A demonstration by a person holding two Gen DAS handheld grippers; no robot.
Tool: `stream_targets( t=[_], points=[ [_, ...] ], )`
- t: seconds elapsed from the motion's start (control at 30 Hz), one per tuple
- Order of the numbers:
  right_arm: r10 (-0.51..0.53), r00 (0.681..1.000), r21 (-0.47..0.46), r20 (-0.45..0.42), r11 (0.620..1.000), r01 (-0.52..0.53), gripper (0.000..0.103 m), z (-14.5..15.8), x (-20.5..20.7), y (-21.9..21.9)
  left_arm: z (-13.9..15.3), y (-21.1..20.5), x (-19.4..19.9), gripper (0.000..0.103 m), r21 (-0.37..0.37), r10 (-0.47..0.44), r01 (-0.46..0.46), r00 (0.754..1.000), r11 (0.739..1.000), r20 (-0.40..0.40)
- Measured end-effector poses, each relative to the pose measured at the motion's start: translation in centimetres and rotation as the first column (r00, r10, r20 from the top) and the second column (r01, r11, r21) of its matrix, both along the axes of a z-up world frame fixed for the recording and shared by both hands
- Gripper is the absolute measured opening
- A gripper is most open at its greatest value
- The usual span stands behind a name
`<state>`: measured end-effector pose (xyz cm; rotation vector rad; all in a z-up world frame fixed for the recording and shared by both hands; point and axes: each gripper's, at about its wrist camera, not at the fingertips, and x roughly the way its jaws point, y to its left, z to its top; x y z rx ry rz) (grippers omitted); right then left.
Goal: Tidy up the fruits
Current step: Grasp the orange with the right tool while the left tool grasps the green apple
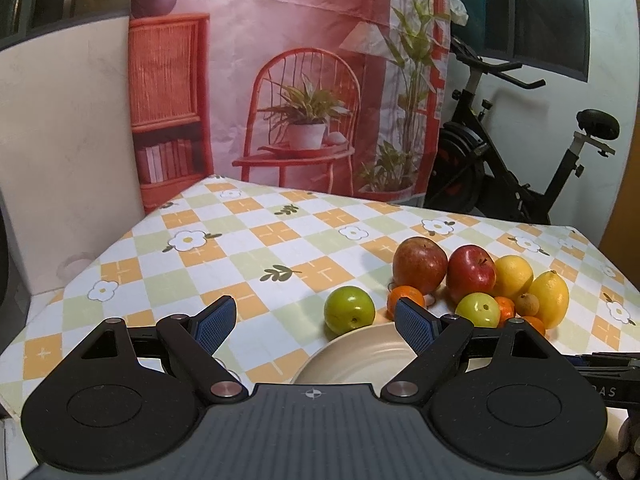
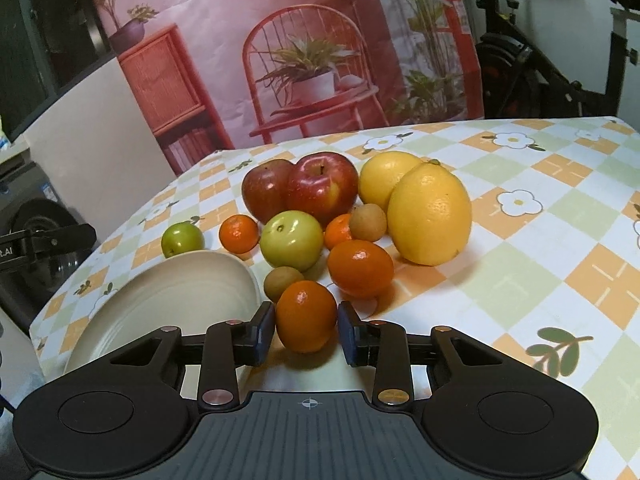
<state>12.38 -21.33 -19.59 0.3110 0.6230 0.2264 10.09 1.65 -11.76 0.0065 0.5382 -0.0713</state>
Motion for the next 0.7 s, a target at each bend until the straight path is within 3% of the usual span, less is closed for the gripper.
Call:
stream_targets(
  t=[0.4,0.53,0.7],
  points=[
    [-0.049,0.999,0.011,0.023,0.999,0.049,0.031,0.0,-0.6,-1.0,1.8,0.8,5.8,0.078,0.035,-0.071,0.074,0.994,0.997,-0.078],
    [-0.044,0.999,0.009,0.025,0.999,0.043,0.031,0.0,-0.6,-1.0,0.5,-0.1,8.7,0.066,0.035,-0.146,0.153,0.979,0.988,-0.141],
    [-0.043,0.999,0.01,0.028,0.999,0.043,0.031,-0.1,-0.7,-0.9,-1.9,-1.5,10.8,0.061,-0.008,-0.177,0.18,0.958,0.984,-0.225]
  ],
)
